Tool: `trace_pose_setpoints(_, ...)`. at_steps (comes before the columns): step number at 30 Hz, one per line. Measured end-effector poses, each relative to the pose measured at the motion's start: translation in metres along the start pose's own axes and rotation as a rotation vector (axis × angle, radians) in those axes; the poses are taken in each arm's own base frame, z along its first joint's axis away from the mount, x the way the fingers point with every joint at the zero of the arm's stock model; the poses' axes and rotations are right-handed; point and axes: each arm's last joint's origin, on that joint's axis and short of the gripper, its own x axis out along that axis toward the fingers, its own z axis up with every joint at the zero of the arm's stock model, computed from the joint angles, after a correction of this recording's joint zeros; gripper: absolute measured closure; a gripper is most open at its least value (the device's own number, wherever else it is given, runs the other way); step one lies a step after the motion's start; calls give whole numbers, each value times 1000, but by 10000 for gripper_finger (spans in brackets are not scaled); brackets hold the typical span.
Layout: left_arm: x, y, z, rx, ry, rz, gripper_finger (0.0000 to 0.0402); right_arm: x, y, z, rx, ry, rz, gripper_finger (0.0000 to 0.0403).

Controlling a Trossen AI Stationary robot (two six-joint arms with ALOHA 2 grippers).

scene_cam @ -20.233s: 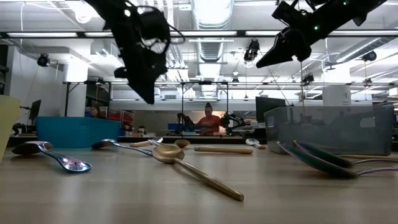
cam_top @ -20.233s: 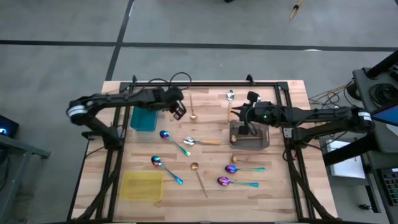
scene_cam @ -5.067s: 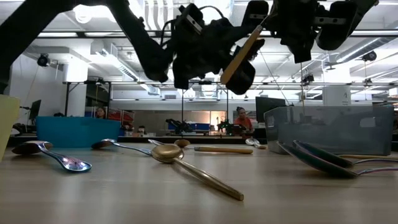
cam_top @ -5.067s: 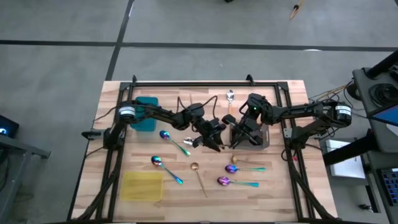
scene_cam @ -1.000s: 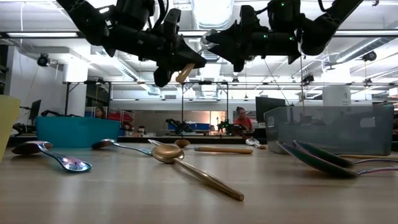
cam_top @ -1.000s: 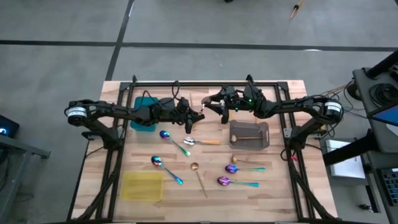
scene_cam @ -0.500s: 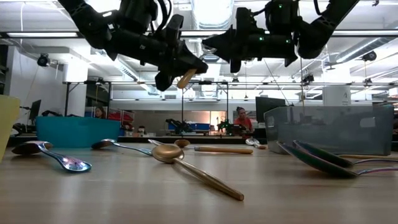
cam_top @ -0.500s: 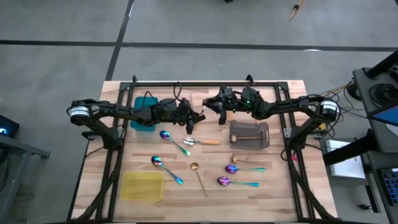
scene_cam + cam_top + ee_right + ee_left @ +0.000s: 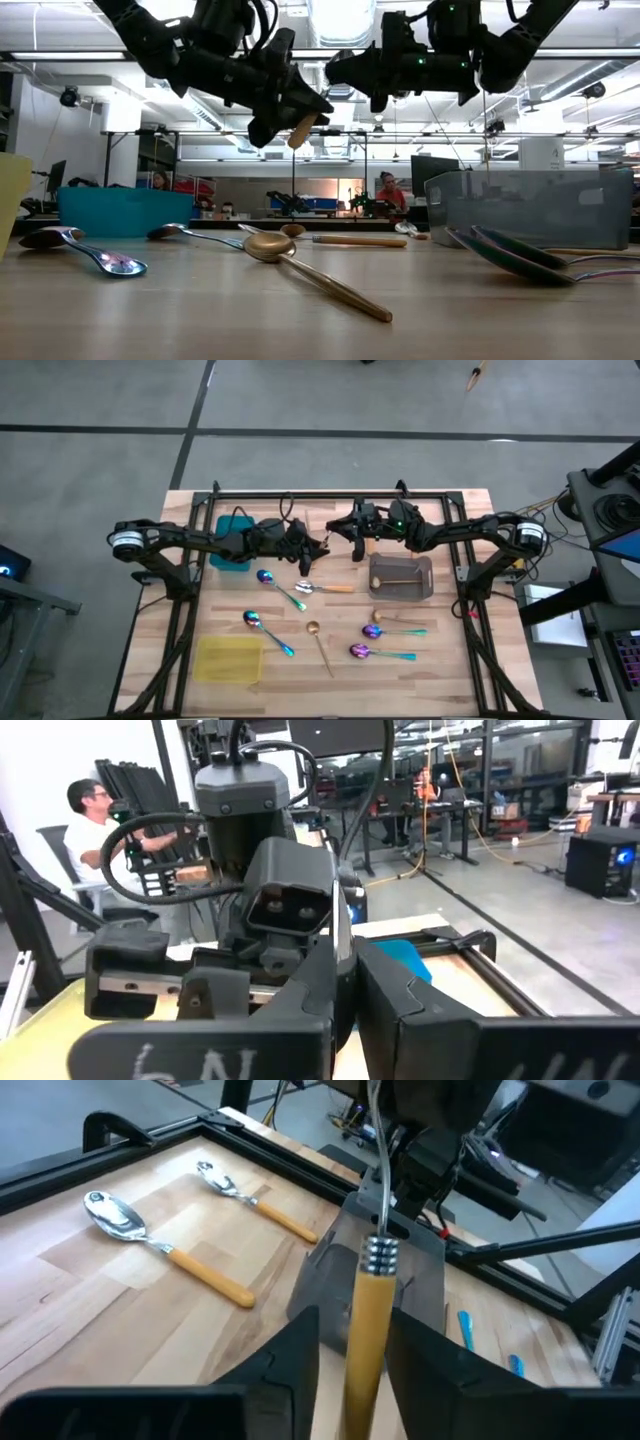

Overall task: Sort silverware by color (type)
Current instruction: Put the yellow spoon into the yellow bin

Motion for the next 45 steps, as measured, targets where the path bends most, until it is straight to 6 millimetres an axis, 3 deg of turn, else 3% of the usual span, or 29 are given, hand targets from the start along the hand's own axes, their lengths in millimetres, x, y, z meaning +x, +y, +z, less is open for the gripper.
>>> trace_pose_setpoints(12,0,1,11,73,8,130,269,-9,-1,9,-35,63,-46,393)
trace_pose_setpoints(24,3,-2,36,236,-130,304,268,-12,-10,3,-32,109,-364,392)
trace_pose_setpoints(30,18,3,28,296,-172,304,268,-13,-10,2,-34,114,-396,391)
trace_pose_setpoints(36,28,13,15,293,-168,457,268,-14,-10,1,-48,123,-403,391)
trace_pose_setpoints(45,36,10,10,295,-215,431,268,-14,-11,0,-58,131,-447,391)
